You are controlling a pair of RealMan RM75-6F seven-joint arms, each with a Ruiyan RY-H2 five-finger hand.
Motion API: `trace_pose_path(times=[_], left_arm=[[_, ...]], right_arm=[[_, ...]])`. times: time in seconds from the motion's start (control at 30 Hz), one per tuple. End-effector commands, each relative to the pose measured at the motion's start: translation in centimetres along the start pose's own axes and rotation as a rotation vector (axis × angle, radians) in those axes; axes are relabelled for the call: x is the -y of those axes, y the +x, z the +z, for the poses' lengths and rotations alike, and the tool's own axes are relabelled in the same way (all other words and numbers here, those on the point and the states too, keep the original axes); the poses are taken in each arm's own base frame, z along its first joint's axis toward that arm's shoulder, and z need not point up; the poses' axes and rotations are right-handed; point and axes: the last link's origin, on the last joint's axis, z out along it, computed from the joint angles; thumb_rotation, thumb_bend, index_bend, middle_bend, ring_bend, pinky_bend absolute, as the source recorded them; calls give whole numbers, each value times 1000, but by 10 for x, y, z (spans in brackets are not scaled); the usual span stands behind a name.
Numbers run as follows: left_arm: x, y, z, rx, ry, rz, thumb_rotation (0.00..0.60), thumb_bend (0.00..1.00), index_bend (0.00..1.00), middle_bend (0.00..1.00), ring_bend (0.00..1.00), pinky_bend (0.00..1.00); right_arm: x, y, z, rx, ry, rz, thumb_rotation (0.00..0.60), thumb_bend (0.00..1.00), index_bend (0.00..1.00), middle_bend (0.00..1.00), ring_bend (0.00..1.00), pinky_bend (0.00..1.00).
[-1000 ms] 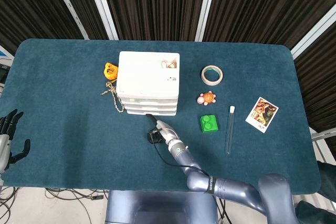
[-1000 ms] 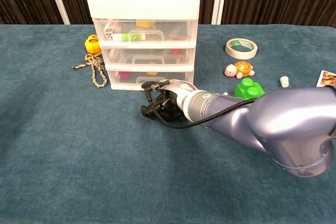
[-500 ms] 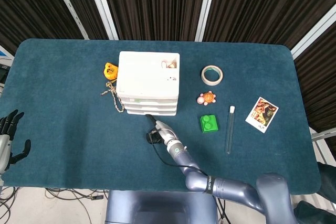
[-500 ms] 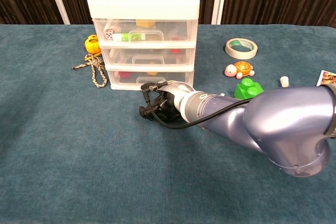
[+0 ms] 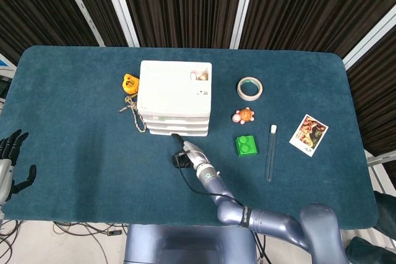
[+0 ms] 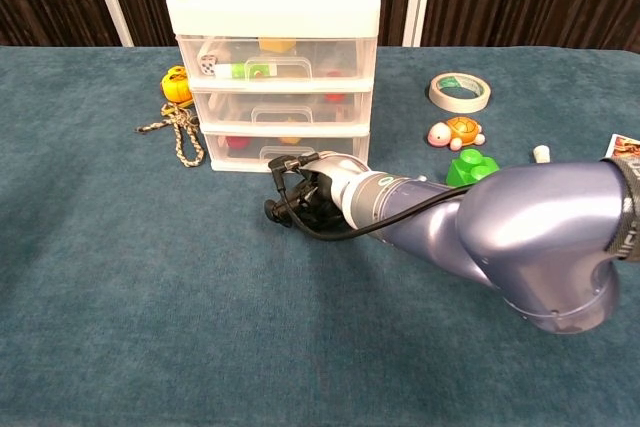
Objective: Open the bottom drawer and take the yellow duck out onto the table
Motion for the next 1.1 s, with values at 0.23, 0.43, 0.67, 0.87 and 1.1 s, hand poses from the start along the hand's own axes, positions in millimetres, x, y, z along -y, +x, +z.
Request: trace_pose_path(times=[0.23, 0.43, 0.67, 0.87, 1.1], left_arm=[[1, 1, 0, -2, 2, 2, 600, 477, 51, 0, 0, 0], [1, 0, 0, -1, 2, -1, 600, 477, 50, 0, 0, 0], [1, 0, 0, 1, 4, -3, 600, 476, 51, 0, 0, 0], [1, 0, 0, 3, 4, -3, 600, 477, 50, 0, 0, 0], [1, 0, 0, 5, 5, -4, 600, 477, 51, 0, 0, 0]], right_arm=[[1, -3, 3, 1, 1, 6, 600, 624, 0, 785, 898, 1000], [2, -1, 6, -7, 4, 16, 600, 628, 0, 785, 898, 1000], [2, -3, 8, 4, 4, 16, 600, 629, 0, 785, 898, 1000], [4, -4, 9, 10, 10, 14, 600, 629, 0, 785, 898, 1000], [6, -4, 11, 16, 14, 14, 600, 630, 0, 783, 896, 1000]])
